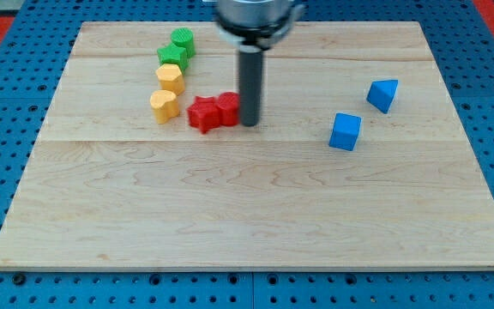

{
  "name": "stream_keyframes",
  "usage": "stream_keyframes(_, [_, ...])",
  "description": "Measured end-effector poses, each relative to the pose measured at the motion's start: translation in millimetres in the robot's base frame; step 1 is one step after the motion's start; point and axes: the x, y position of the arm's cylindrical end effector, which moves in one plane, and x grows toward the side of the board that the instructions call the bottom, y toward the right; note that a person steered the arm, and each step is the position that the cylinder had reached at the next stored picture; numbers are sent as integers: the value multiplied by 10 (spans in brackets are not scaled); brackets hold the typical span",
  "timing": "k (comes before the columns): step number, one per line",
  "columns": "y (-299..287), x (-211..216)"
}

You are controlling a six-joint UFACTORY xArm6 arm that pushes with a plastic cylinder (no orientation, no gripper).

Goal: Slide the red star into the yellow heart

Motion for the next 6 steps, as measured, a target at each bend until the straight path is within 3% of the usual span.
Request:
stream_keyframes(2, [603,-4])
stream_keyframes(4, [-477,3])
stream_keyframes(6, [-471,6])
